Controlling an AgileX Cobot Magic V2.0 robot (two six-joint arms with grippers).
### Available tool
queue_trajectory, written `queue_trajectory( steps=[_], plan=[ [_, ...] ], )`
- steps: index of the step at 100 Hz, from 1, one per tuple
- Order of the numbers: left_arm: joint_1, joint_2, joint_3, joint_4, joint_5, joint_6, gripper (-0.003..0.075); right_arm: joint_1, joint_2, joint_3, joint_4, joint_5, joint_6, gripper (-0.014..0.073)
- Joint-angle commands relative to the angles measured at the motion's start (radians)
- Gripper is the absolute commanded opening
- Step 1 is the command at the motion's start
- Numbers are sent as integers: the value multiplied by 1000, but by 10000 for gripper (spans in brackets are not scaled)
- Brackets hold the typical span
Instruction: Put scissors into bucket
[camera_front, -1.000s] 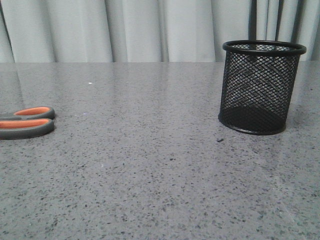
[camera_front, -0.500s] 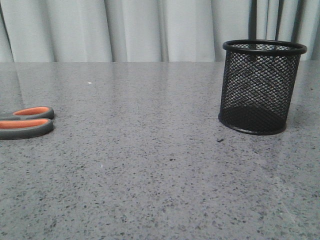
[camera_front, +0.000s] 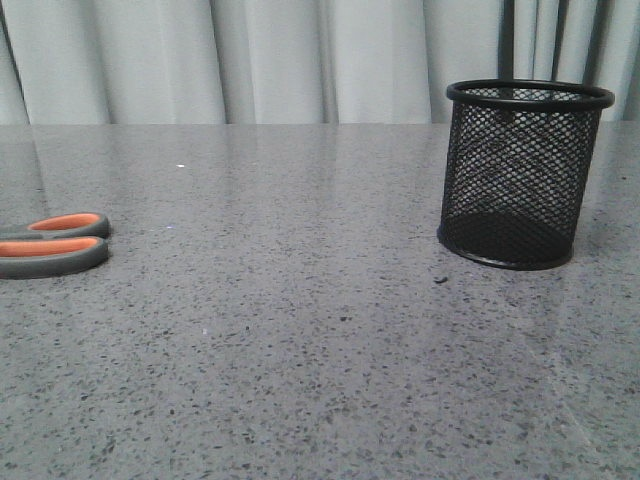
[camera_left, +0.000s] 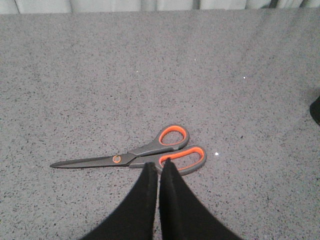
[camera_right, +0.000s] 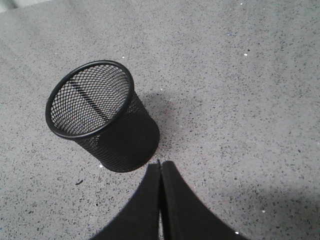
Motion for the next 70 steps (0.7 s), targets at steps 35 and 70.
queue_trajectory(
  steps=[35, 70],
  plan=[
    [3, 65, -63, -46, -26, 66, 214, -3, 34, -60, 9, -32, -19, 368],
    [3, 165, -114, -60, 36, 199, 368, -3, 34, -60, 10, -35, -19, 463]
  ],
)
